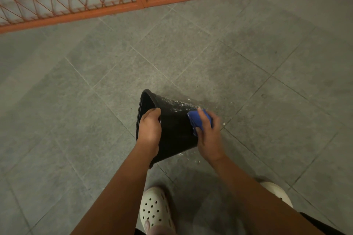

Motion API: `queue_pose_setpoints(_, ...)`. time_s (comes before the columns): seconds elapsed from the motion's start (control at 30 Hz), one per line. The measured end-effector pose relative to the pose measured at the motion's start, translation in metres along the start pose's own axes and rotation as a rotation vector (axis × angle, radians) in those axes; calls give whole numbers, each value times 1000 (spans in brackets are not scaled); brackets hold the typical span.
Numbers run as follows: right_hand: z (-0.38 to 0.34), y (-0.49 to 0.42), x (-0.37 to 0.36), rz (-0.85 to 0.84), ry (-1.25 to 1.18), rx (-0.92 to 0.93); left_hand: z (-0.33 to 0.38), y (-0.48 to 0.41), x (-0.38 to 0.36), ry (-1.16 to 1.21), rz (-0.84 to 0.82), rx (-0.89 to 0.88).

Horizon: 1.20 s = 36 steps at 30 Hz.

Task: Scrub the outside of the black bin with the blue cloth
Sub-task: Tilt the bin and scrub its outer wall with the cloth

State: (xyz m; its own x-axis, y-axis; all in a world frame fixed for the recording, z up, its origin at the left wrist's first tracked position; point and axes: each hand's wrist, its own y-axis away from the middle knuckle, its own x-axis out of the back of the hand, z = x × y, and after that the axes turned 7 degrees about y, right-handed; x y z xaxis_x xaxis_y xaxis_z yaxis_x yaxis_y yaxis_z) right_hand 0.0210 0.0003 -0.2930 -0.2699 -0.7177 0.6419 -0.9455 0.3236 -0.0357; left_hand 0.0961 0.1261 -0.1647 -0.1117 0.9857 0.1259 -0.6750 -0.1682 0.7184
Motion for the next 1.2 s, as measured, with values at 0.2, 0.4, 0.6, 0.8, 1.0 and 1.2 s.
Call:
queue_pose_setpoints(0.2, -42, 13, -6, -43, -24, 148, -7, -6, -3, 37, 16, 76)
queue_pose_setpoints(0.4, -62, -17, -1, -151, -167, 194, -14, -5, 1, 64, 45, 22)
queue_pose_setpoints(0.6, -69, -14, 13, -115, -637, -441, -13, 5, -7, 66, 56, -29)
queue_pose_setpoints(0.8, -96, -21, 1, -211, -814, -444, -18, 5, -9, 19, 29, -122)
queue_pose_setpoints(1.0, -68, -25, 15, -122, -912, -687, -21, 10, -11, 3, 9, -140)
queue_pose_setpoints(1.2, -87, -25, 7, -265, -988, -540, -21, 11, -10, -32, -2, -232)
